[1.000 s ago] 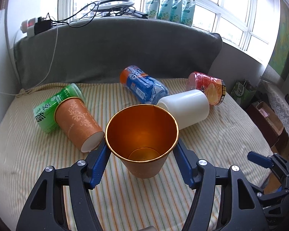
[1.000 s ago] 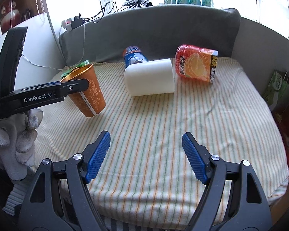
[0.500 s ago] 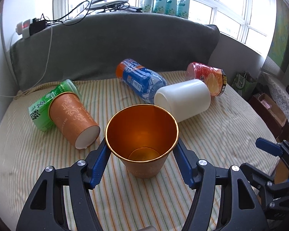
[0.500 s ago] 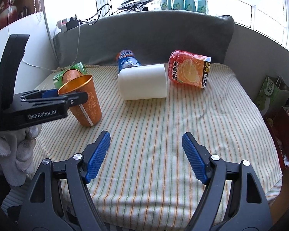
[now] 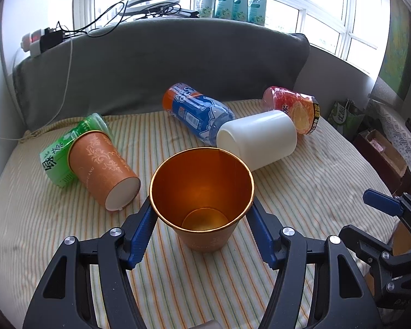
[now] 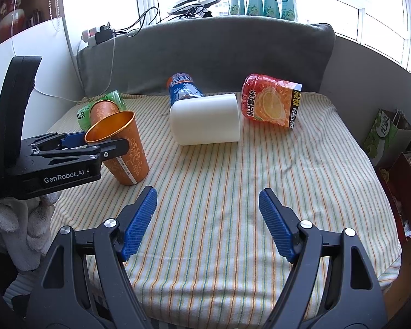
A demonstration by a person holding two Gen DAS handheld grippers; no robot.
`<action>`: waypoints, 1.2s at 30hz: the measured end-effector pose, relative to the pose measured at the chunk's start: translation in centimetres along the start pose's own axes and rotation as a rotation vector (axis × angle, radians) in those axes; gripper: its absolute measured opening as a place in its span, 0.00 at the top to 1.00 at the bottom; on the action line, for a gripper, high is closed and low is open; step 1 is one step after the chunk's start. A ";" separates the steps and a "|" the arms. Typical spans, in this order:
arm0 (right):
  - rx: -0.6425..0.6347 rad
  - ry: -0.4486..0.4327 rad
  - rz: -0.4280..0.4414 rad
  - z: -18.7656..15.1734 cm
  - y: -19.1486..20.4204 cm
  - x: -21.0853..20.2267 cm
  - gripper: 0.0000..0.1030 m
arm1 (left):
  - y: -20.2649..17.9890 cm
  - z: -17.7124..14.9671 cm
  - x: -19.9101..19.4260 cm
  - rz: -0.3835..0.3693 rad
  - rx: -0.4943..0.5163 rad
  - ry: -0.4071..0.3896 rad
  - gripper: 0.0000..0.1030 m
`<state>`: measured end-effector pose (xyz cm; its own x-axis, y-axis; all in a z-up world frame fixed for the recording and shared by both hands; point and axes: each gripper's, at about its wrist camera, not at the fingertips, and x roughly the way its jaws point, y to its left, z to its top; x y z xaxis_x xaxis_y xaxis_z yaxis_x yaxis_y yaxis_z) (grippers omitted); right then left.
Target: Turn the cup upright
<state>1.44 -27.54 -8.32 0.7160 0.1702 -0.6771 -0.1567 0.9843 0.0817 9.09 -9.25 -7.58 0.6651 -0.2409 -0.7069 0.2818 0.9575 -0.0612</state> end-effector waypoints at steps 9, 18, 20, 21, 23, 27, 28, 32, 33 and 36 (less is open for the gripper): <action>0.000 -0.001 0.000 0.1 0.1 -0.1 0.23 | -0.1 -0.2 -0.2 -0.019 0.006 0.012 0.26; -0.006 -0.004 -0.002 0.4 0.4 -0.3 0.23 | 0.4 -0.5 -1.4 -0.016 -0.001 -0.006 0.25; -0.009 -0.007 -0.004 0.6 0.6 -0.3 0.23 | 0.7 -0.6 -2.1 -0.010 -0.006 -0.020 0.25; -0.010 -0.013 -0.006 0.7 0.7 -0.4 0.23 | 0.9 -0.6 -2.6 -0.005 -0.010 -0.030 0.25; -0.010 -0.023 -0.006 0.9 0.8 -0.4 0.23 | 1.3 -0.7 -3.3 0.003 -0.019 -0.052 0.25; -0.012 -0.050 -0.003 1.5 1.0 -0.7 0.23 | 2.3 -0.9 -5.3 0.039 -0.049 -0.118 0.25; -0.012 -0.058 -0.002 1.6 1.1 -0.8 0.23 | 2.6 -0.9 -6.1 0.058 -0.059 -0.148 0.25; -0.011 -0.098 0.000 2.4 1.4 -1.2 0.22 | 3.1 -1.1 -8.6 0.117 -0.081 -0.260 0.25; -0.010 -0.111 0.001 2.6 1.4 -1.4 0.19 | 3.2 -1.1 -9.3 0.131 -0.088 -0.293 0.25; -0.006 -0.158 -0.004 3.0 1.5 -1.9 0.13 | 3.5 -1.0 -10.6 0.161 -0.104 -0.370 0.21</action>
<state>1.84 -26.27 -4.72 0.8144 0.1721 -0.5542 -0.1575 0.9847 0.0744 2.33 -3.22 -0.98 0.9040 -0.1089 -0.4134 0.0949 0.9940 -0.0544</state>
